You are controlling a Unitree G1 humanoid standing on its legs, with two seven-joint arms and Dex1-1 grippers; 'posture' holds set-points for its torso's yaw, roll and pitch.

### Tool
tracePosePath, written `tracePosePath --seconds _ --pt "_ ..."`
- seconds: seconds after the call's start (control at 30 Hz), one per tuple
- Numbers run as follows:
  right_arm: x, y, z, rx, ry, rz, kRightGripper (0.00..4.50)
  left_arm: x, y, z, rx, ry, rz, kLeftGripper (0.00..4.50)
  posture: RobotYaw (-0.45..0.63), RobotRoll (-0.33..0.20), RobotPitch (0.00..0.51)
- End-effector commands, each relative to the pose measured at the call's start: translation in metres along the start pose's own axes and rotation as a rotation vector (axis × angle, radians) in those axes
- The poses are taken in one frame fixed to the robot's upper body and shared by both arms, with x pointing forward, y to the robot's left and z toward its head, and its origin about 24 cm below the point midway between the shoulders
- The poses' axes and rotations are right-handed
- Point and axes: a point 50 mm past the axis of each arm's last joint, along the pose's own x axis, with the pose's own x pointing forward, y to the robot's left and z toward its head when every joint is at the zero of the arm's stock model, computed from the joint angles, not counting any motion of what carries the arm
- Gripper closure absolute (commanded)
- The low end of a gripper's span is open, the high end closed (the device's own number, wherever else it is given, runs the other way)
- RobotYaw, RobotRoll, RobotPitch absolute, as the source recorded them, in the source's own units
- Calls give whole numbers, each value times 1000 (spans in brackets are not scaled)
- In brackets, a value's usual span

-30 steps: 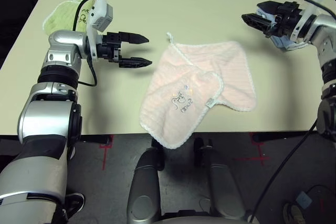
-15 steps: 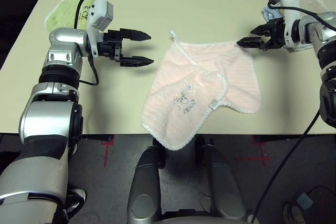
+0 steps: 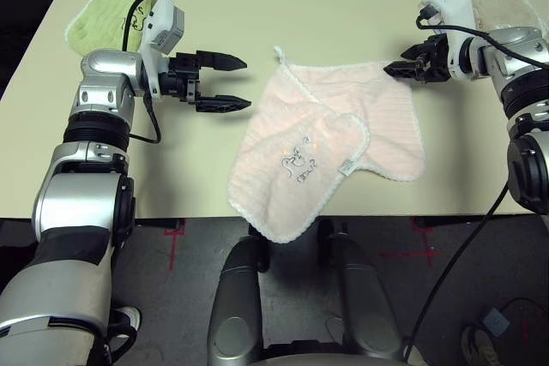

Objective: Fold the towel and set it aside.

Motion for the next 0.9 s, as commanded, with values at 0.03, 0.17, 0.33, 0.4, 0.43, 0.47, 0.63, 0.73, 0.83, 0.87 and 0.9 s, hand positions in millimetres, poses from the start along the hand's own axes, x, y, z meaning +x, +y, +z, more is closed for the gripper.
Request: tracePosePath --seconds 0.03,0.17,0.33,0.4,0.43,0.47,0.63,0.73,0.83,0.87,0.9 --pt "-6 -3 -1 95 -57 18 3716 -3 -3 -5 -3 21 -10 0 63 0 417" --pt "-20 -6 30 186 -309 62 4453 -5 -3 -4 -15 9 -3 0 60 0 405" --pt "-33 -4 61 121 -530 117 4453 1 -1 -4 -42 -32 26 0 43 0 385" --pt "-43 -2 83 101 -662 155 4453 6 0 -4 -49 -54 51 0 42 0 379" --pt "-49 1 95 82 -717 183 4453 10 1 -5 -43 -59 61 0 40 0 370" --pt "-55 3 106 84 -765 212 4453 13 1 -6 -41 -63 65 0 40 0 366" --pt "-78 13 145 35 -901 294 4453 25 4 -6 -69 -118 127 0 29 0 343" --pt "-102 20 176 1 -1027 325 4453 34 10 -1 -102 -179 187 0 17 0 327" --pt "-130 24 205 -4 -1179 285 4453 41 15 7 -109 -226 212 0 12 0 316" --pt "-138 24 211 -3 -1220 262 4453 42 16 9 -106 -233 218 0 10 0 314" --pt "-145 24 216 2 -1255 240 4453 43 17 11 -105 -237 222 0 6 0 307"
